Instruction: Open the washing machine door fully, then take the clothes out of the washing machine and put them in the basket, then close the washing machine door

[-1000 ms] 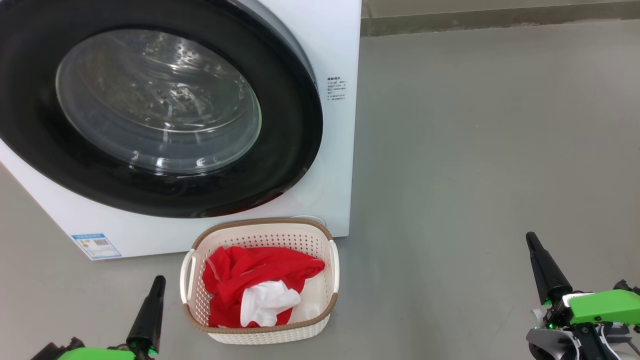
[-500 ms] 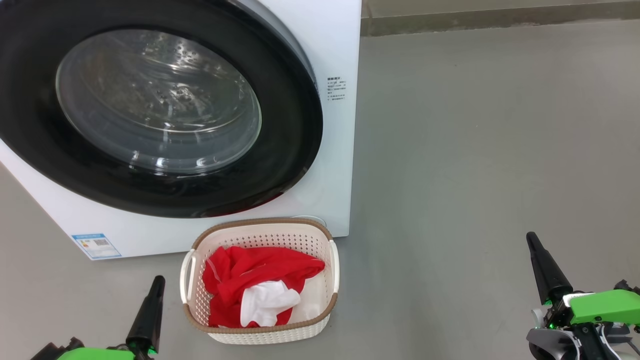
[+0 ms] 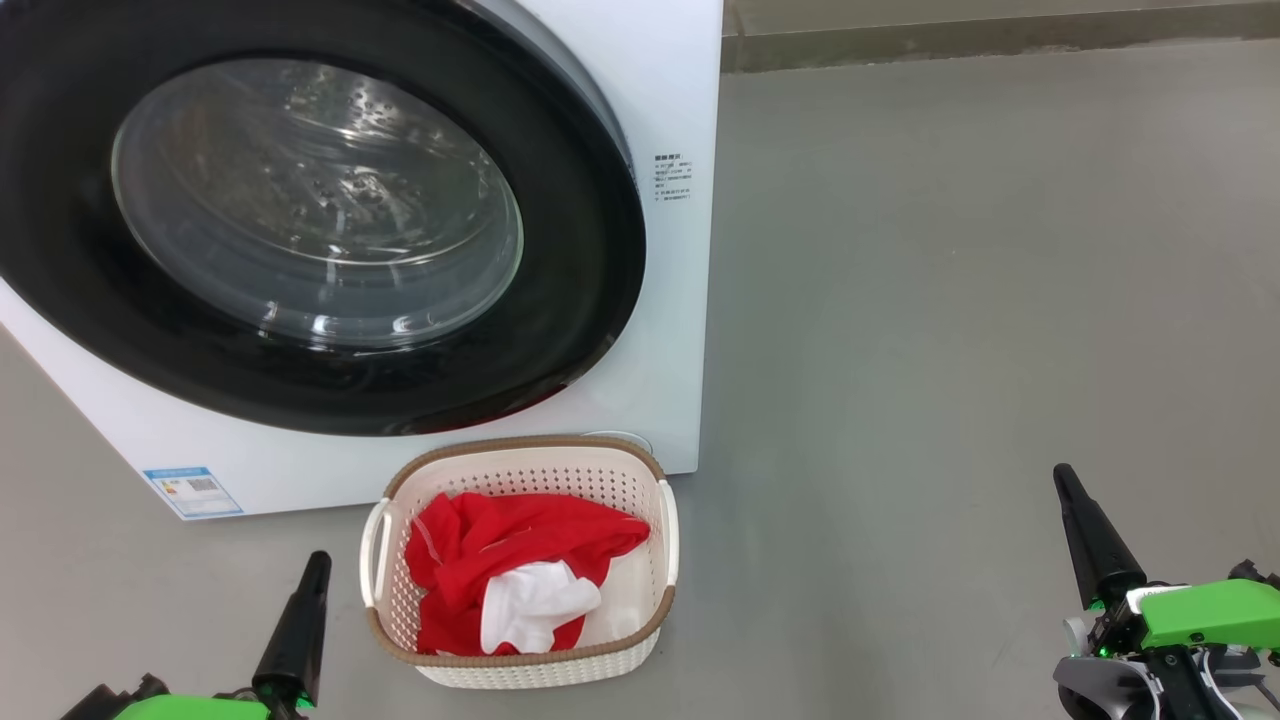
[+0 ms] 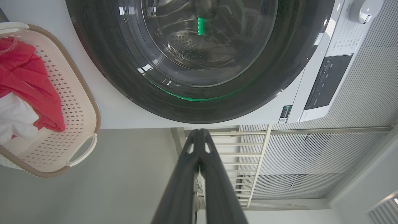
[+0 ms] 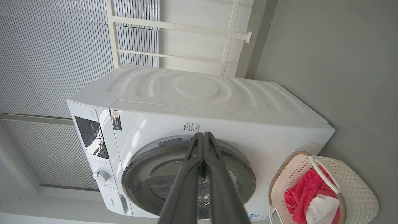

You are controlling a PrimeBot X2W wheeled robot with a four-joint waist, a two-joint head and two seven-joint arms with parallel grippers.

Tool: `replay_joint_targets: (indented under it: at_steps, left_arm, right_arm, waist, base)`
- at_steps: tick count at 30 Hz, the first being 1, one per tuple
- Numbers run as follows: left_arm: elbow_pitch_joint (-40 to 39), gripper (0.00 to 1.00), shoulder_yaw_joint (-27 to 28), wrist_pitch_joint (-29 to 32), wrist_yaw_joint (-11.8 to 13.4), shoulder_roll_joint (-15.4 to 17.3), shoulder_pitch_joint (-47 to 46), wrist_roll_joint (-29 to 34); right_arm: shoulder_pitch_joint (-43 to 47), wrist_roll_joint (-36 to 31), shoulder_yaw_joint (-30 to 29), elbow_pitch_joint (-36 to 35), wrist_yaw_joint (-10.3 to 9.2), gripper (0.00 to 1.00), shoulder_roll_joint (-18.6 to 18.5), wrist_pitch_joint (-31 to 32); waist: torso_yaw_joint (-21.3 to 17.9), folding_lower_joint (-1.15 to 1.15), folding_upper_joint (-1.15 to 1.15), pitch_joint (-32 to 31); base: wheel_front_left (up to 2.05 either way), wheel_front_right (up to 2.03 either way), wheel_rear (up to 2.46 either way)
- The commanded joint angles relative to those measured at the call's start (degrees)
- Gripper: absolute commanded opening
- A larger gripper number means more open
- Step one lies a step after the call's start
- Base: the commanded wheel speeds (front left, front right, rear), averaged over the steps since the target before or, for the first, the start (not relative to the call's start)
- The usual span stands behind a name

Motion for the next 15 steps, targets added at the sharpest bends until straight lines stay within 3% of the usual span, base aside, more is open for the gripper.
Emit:
replay_joint_targets:
  at_steps: [1,15]
  left_arm:
    - [-1.2,0.00,2.1,0.2,-0.4,0.5,-2.4,0.3]
    - [-1.2,0.00,2.2,0.3,-0.4,0.4,-2.4,0.4]
  right_arm:
    - [-2.4,-0.3,0.9,-1.5,-0.02,0.00,-0.4,0.4]
    - [-2.4,-0.4,0.7,-1.5,-0.02,0.00,-0.3,0.5]
  waist:
    - [0.0,0.00,0.00,0.0]
    - [0.0,0.00,0.00,0.0]
  base:
    - [0.00,0.00,0.00]
    - [0.00,0.00,0.00]
